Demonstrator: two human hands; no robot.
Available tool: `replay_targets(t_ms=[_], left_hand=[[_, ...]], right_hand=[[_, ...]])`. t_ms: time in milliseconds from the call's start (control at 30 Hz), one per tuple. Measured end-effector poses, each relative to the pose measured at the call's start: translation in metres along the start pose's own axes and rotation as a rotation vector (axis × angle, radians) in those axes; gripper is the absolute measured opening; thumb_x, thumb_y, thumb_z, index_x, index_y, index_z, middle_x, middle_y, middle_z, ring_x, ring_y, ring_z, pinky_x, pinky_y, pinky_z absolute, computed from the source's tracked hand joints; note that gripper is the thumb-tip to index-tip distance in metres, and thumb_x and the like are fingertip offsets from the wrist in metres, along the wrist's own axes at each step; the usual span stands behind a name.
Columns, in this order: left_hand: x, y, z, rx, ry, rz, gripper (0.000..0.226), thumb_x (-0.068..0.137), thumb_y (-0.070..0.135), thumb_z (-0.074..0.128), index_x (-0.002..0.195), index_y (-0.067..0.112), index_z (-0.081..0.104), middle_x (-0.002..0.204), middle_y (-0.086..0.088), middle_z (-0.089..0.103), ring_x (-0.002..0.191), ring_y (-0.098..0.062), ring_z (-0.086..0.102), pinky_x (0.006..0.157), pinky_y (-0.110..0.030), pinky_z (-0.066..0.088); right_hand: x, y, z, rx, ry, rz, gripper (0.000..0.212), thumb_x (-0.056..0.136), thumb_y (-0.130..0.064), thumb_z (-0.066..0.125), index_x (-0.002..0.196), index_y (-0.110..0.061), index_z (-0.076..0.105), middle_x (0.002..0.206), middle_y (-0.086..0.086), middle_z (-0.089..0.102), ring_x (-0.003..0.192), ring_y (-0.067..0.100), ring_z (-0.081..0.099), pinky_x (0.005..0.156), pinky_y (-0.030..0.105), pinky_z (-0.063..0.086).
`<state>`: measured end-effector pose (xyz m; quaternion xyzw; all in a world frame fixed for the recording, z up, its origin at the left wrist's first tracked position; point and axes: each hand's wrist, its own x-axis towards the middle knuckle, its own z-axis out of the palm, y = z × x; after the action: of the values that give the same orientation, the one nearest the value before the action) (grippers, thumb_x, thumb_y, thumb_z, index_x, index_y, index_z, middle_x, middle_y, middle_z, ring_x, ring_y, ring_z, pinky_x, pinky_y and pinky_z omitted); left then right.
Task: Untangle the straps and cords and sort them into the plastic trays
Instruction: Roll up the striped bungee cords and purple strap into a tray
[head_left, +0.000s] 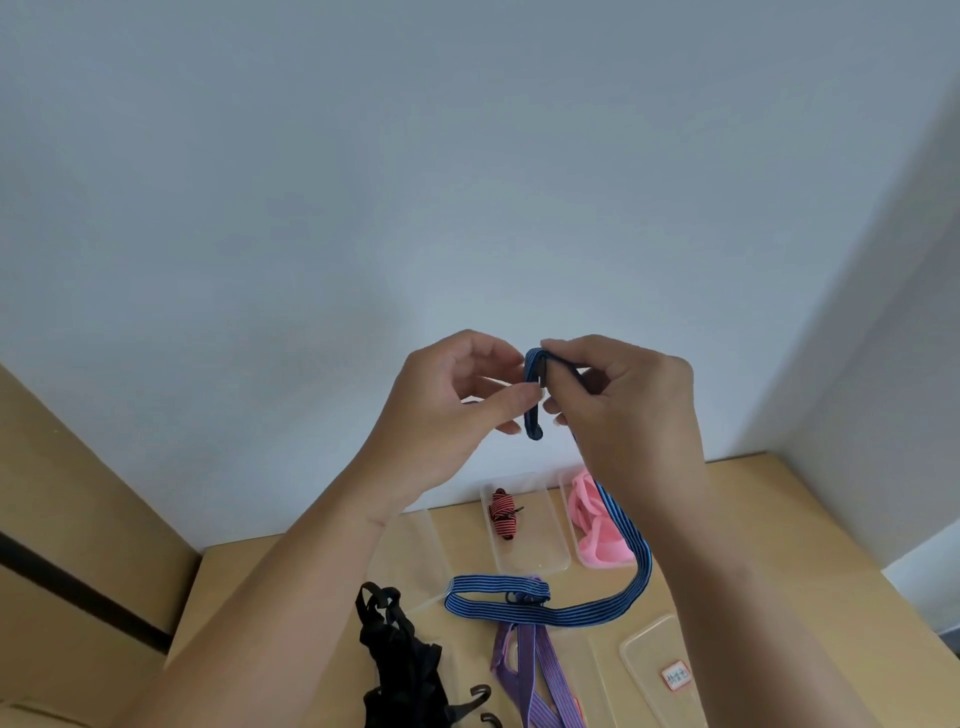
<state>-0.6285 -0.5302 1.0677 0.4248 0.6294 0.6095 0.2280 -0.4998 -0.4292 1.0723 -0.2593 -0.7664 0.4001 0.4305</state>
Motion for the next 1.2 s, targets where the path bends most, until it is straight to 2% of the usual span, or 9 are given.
replay_targets(t_ms=[100,200,333,467,533,667,833,1033,1200], left_hand=[[0.001,-0.001,0.004,-0.053,0.000,0.000,0.029,0.090,0.002,0.074,0.116,0.014,0.067,0.098,-0.005,0.076,0.086,-0.026,0.074,0.080,-0.037,0.060],[0.001,-0.002,0.008,-0.127,0.029,0.020,0.028,0.093,-0.002,0.068,0.115,0.014,0.070,0.100,-0.004,0.076,0.086,-0.021,0.074,0.082,-0.032,0.059],[0.004,-0.004,0.009,-0.244,0.093,0.019,0.027,0.094,0.000,0.066,0.117,0.014,0.071,0.103,-0.005,0.071,0.086,-0.021,0.073,0.087,-0.035,0.058],[0.005,-0.003,0.007,-0.344,0.077,0.013,0.027,0.092,0.004,0.069,0.119,0.006,0.069,0.103,-0.005,0.069,0.087,-0.023,0.071,0.085,-0.037,0.057],[0.006,-0.002,0.005,-0.429,0.086,0.001,0.027,0.092,0.003,0.069,0.119,0.001,0.067,0.102,-0.007,0.068,0.089,-0.022,0.069,0.083,-0.032,0.055],[0.005,0.001,0.004,-0.487,0.092,0.009,0.031,0.090,0.007,0.071,0.120,0.002,0.065,0.109,-0.013,0.072,0.095,-0.024,0.070,0.083,-0.034,0.055],[0.001,0.001,0.005,-0.477,0.124,0.054,0.033,0.093,0.002,0.062,0.125,0.013,0.064,0.105,-0.012,0.071,0.098,-0.023,0.071,0.085,-0.033,0.057],[-0.002,-0.001,0.007,-0.606,0.158,0.082,0.036,0.084,0.011,0.069,0.120,0.013,0.066,0.101,-0.004,0.071,0.107,-0.018,0.069,0.088,-0.034,0.057],[-0.007,-0.006,-0.007,-0.555,0.075,0.035,0.044,0.079,0.015,0.079,0.121,0.008,0.066,0.118,-0.018,0.071,0.114,-0.032,0.068,0.091,-0.037,0.058]], right_hand=[[-0.002,0.002,0.004,-0.020,0.033,-0.094,0.018,0.092,-0.010,0.068,0.098,-0.021,0.080,0.077,-0.010,0.073,0.072,0.008,0.070,0.067,0.028,0.055],[-0.006,0.007,0.007,0.002,-0.035,-0.193,0.029,0.096,-0.004,0.061,0.113,-0.021,0.077,0.091,-0.007,0.072,0.081,0.010,0.069,0.067,0.022,0.054],[-0.008,0.011,0.010,0.086,-0.108,-0.132,0.036,0.098,-0.002,0.056,0.125,-0.022,0.071,0.111,-0.009,0.069,0.096,0.011,0.068,0.072,0.033,0.057],[-0.007,0.012,0.004,0.242,-0.242,-0.027,0.036,0.102,-0.007,0.054,0.126,-0.029,0.069,0.108,-0.007,0.072,0.098,0.016,0.072,0.081,0.038,0.061],[-0.007,0.010,0.001,0.356,-0.294,0.040,0.033,0.102,-0.008,0.055,0.122,-0.030,0.070,0.107,-0.004,0.075,0.093,0.017,0.073,0.078,0.031,0.060],[-0.005,0.009,0.002,0.416,-0.221,0.090,0.024,0.097,-0.006,0.062,0.115,-0.016,0.076,0.098,0.001,0.077,0.089,0.016,0.073,0.074,0.023,0.056],[-0.007,0.003,0.004,0.516,-0.143,0.185,0.016,0.087,-0.007,0.074,0.101,-0.013,0.079,0.085,-0.001,0.078,0.079,0.007,0.071,0.073,0.017,0.053],[-0.011,-0.001,0.008,0.637,-0.088,0.277,0.023,0.083,-0.010,0.078,0.105,-0.012,0.076,0.094,0.005,0.079,0.094,0.024,0.074,0.088,0.029,0.059],[-0.010,0.002,0.004,0.605,-0.061,0.254,0.016,0.083,-0.007,0.078,0.099,-0.010,0.077,0.086,0.005,0.078,0.082,0.016,0.073,0.076,0.022,0.057]])
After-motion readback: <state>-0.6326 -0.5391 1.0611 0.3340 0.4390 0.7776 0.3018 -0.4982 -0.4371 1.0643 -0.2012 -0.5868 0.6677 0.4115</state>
